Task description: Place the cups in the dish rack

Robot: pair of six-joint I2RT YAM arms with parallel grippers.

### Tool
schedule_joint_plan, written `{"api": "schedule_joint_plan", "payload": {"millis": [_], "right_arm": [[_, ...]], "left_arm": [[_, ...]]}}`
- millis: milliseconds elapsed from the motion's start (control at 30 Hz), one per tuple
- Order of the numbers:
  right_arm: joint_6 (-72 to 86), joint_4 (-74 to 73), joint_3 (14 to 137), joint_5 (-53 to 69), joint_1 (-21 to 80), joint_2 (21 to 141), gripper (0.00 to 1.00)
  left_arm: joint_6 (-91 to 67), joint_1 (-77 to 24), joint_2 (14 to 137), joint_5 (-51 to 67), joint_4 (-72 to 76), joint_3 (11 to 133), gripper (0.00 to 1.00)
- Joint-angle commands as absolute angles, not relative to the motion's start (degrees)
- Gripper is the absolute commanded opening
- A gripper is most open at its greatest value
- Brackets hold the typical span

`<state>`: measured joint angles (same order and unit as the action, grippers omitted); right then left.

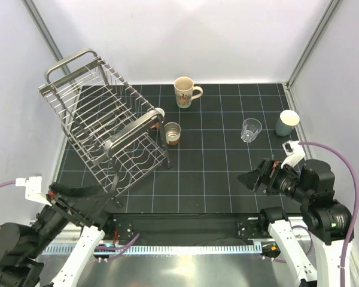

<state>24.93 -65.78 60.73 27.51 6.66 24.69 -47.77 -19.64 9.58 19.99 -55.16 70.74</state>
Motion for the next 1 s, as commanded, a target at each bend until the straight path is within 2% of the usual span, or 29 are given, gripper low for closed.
{"api": "schedule_joint_plan", "payload": {"millis": [0, 167, 333, 467, 567, 700, 833, 900, 967], "right_arm": [[19.3, -69.4, 63.5, 19.0, 6.9, 28.2, 1.00], [18.6, -67.6, 62.8, 21.6, 6.9, 35.2, 1.00], [17.5, -62.7, 65.9, 17.0, 6.9, 44.3, 1.00], [18.5, -61.1, 70.1, 9.3, 6.9, 52.8, 0.98], [18.2, -59.2, 72.8, 2.0, 6.9, 59.3, 0.94], [18.5, -56.0, 76.4, -4.8, 6.6, 67.9, 0.88], [19.0, -52.1, 80.7, -5.8, 5.5, 76.6, 0.81], [18.5, -49.3, 83.5, -5.7, 5.4, 81.2, 0.74], [18.0, -48.0, 86.9, -6.8, 5.4, 86.4, 0.72]], "left_arm": [[-48.1, -19.9, 12.1, 13.6, -59.0, 73.3, 1.00], [-46.4, -19.8, 20.4, 13.3, -64.4, 78.0, 0.98], [-40.8, -19.8, 31.0, 11.3, -69.2, 88.8, 0.95], [-34.8, -19.8, 39.3, 10.7, -71.2, 96.4, 0.88], [-33.4, -19.9, 41.7, 11.4, -67.9, 97.0, 0.83], [-34.6, -19.9, 41.7, 11.3, -62.0, 95.2, 0.83], [-35.0, -19.9, 43.1, 12.8, -61.0, 96.6, 0.81], [-34.1, -19.8, 43.9, 13.6, -62.2, 97.6, 0.81], [-33.1, -19.8, 44.0, 13.6, -63.0, 98.6, 0.79]]}}
